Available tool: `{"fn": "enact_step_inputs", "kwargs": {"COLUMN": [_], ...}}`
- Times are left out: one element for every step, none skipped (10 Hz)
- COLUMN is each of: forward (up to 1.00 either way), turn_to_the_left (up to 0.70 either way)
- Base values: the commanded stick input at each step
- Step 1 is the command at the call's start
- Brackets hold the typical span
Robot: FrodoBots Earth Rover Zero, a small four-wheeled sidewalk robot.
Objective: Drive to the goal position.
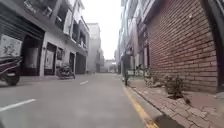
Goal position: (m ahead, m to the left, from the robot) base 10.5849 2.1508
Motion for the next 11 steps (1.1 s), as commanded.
{"fn": "enact_step_inputs", "kwargs": {"forward": [0.46,0.46,0.46,0.46,0.46,0.46,0.46,0.46,0.46,0.46,0.46], "turn_to_the_left": [0.0,0.0,0.0,0.0,0.0,0.0,0.0,0.0,0.0,0.0,0.0]}}
